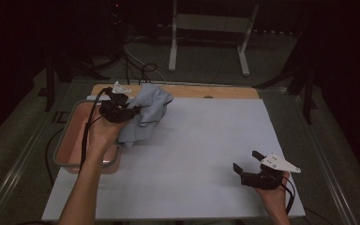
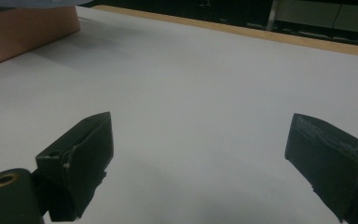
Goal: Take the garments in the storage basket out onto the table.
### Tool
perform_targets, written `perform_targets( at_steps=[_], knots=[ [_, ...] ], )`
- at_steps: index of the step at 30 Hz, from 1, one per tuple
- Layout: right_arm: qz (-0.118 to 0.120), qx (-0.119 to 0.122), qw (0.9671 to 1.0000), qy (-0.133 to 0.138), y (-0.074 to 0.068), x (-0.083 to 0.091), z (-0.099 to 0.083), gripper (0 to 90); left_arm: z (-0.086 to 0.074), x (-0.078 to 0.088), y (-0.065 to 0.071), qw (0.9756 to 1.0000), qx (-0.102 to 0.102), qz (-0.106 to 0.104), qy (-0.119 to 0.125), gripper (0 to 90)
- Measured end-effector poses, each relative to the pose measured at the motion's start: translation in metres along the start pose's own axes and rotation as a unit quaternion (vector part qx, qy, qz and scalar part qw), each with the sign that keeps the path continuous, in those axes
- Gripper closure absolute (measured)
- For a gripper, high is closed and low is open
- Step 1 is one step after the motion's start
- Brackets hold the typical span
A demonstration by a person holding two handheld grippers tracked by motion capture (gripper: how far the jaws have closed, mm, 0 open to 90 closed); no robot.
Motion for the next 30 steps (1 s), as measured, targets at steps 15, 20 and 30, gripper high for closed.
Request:
perform_targets(
  at_steps=[15, 20, 30],
  knots=[
    [0.000, 0.000, 1.0000, 0.000, 0.000, 0.000, 0.000, 7.8, 0.003, -0.015, 0.018, 0.9999, -0.006, -0.015, -0.004, 74.5],
    [0.001, 0.000, 1.0000, 0.000, 0.000, 0.000, 0.000, 7.8, 0.004, -0.021, 0.024, 0.9997, -0.010, -0.021, -0.006, 74.4],
    [0.001, 0.001, 1.0000, 0.000, 0.000, 0.000, 0.000, 7.8, 0.006, -0.031, 0.036, 0.9994, -0.015, -0.030, -0.009, 74.4]
  ],
)
Point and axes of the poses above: each handheld gripper's, and its own axes: x roughly backward along the jaws, z roughly out of its top, y roughly to its right, the point moved 4 cm from there along -x, roughly forward along the jaws, and after that the axes turned 6 degrees about x, right-handed, at the moved point
